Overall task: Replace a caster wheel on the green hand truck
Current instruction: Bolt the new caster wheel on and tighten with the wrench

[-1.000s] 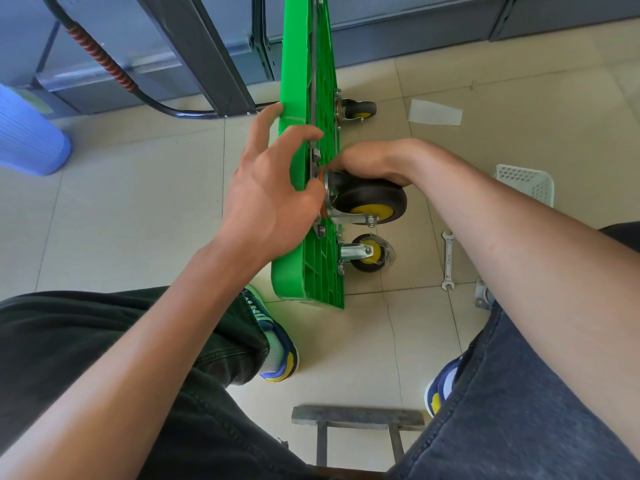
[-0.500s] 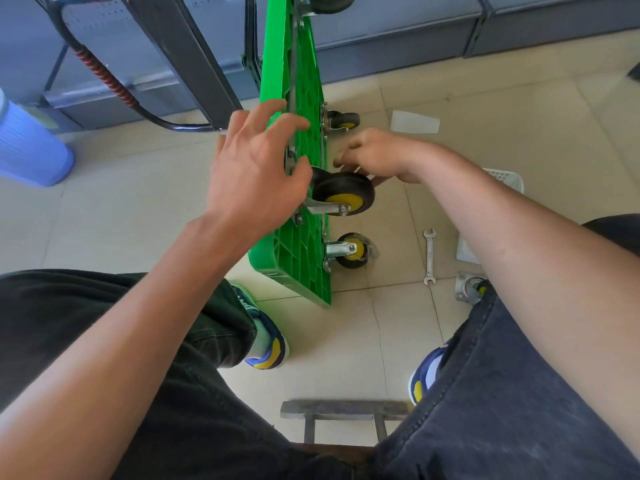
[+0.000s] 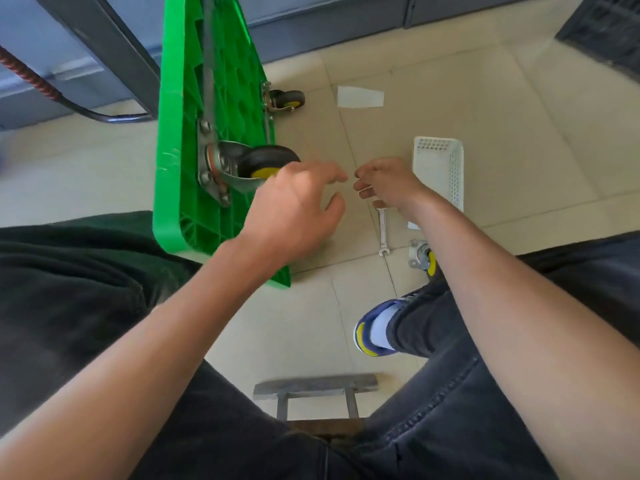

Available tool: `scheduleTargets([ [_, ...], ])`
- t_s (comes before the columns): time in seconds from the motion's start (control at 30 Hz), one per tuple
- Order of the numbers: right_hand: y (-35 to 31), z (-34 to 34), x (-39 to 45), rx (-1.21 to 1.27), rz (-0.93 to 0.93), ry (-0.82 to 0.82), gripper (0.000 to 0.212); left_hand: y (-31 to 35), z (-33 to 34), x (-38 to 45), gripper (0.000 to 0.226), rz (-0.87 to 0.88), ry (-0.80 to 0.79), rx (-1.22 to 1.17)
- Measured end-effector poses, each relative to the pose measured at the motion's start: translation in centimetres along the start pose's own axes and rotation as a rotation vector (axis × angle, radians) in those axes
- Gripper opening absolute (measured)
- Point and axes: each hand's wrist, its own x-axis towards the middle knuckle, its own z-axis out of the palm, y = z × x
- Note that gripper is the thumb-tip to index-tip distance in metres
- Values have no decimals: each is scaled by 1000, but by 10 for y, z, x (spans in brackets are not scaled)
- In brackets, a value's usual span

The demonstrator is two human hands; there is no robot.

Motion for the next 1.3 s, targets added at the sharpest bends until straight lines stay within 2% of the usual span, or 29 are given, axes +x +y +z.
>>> scheduleTargets([
  [0.13, 36, -1, 9, 88, 111, 136, 15, -3, 54, 2, 47, -135, -206, -89],
  [0.27, 82, 1, 26, 116, 199, 287, 39, -20, 120, 8, 36, -259, -394, -144],
  [0.4, 132, 12, 35, 35, 304, 324, 32, -37, 171, 15, 35, -370, -492, -222],
  [0.43, 144, 16, 39, 11, 334, 315, 21, -40, 180, 18, 35, -393, -504, -236],
  [0.47, 157, 21, 46, 3, 373, 302, 20, -44, 189, 21, 34, -415, -511, -244],
  [0.53, 178, 29, 61, -12, 430, 275, 33, -50, 205, 30, 32, -458, -536, -251],
  [0.6, 190, 38, 75, 22, 437, 298, 17, -57, 218, 38, 34, -501, -565, -252],
  [0.67, 199, 46, 90, 50, 454, 318, 37, -61, 230, 46, 39, -546, -594, -274],
  [0.9, 220, 55, 131, -203, 370, 382, 49, -71, 256, 61, 40, -574, -625, -241],
  [1.1, 230, 56, 149, -415, 359, 420, 23, -92, 271, 52, 32, -608, -601, -230],
  [1.3, 223, 58, 153, -431, 410, 397, 12, -101, 272, 51, 27, -608, -598, -256],
])
